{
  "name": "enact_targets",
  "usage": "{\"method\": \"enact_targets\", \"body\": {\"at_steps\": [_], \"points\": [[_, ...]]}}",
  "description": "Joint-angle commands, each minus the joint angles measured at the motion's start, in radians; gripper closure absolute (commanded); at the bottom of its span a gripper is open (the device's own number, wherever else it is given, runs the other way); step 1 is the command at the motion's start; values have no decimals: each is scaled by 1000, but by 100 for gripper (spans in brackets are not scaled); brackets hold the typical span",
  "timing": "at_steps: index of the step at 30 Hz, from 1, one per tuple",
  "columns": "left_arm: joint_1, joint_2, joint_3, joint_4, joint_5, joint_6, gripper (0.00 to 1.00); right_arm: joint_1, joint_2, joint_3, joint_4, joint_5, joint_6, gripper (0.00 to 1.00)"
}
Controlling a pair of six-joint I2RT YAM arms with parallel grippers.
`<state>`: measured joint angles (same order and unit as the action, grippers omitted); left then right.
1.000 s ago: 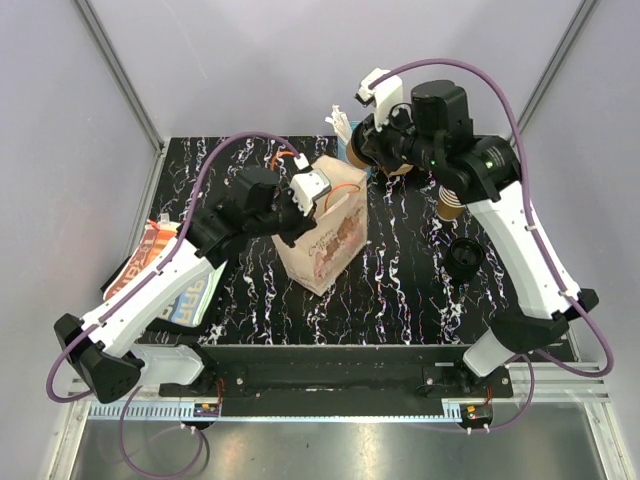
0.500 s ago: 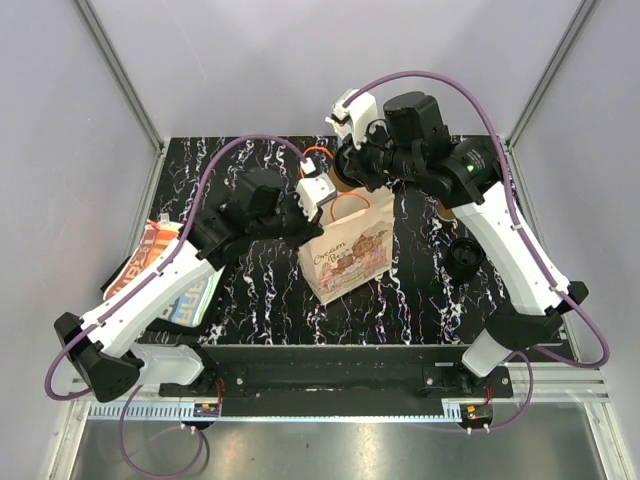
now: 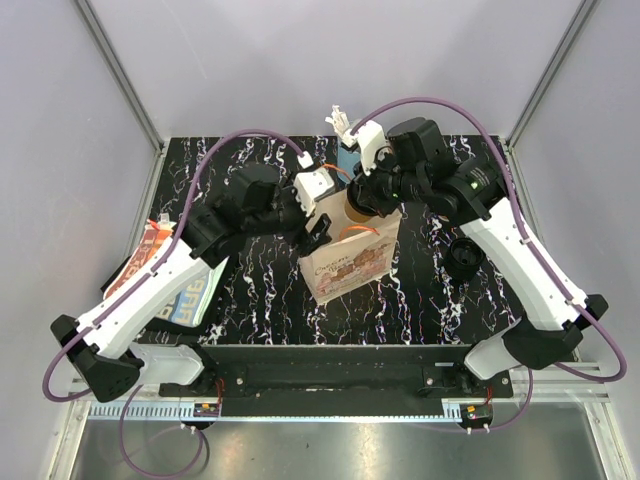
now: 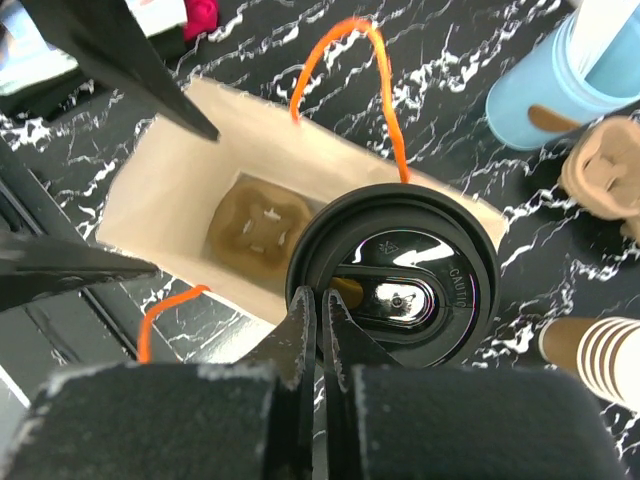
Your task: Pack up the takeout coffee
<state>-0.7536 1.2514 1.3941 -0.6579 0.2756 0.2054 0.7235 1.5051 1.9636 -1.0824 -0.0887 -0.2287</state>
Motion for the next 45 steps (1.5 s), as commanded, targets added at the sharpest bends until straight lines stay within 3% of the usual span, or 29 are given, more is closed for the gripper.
{"method": "enact_targets", "body": {"at_steps": [1,15,30,40,45], "points": [[-4,-6,84,18,-41,23,18,8,-42,-43,19,24,23,100],[11,80,154,113,-240,109,8,10,15,-74,47,14,19,100],[171,135,163,230,-136,34,8,8,72,-101,61,9,28,100],[227,163,160,259,-10,-8,18,10,75,-121,64,18,25,100],[240,164,143,276,7,-18,28,10,84,-124,65,21,23,100]]}}
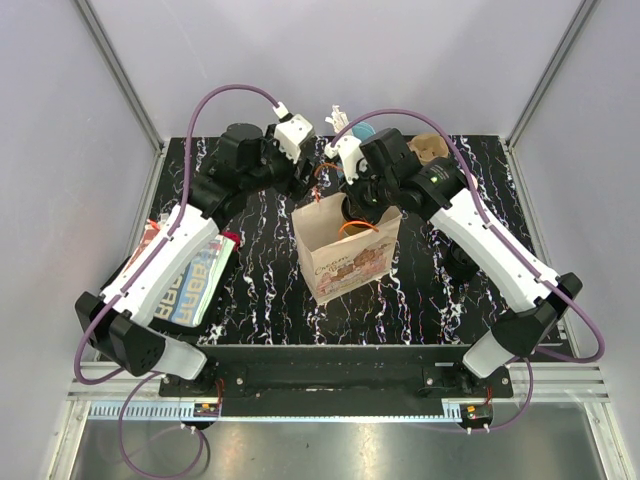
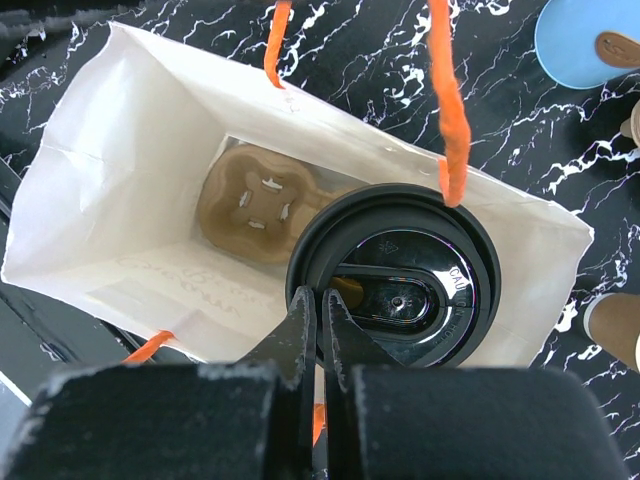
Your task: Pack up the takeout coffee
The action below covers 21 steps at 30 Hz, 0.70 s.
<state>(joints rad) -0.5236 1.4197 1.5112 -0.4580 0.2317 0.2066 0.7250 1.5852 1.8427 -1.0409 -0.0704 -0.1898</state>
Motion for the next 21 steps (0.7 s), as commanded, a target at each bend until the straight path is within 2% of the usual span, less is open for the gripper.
{"method": "enact_targets", "body": {"at_steps": [1,6,21], "points": [[11,-4,23,81,52,-21,31,8,4,-3,24,3,-16,100],[17,-2,1,102,51,-30,45,7,9,-13,24,-2,-17,100],[22,35,-9,133,3,-64,72,8,-2,-62,41,-42,-69,100]]}}
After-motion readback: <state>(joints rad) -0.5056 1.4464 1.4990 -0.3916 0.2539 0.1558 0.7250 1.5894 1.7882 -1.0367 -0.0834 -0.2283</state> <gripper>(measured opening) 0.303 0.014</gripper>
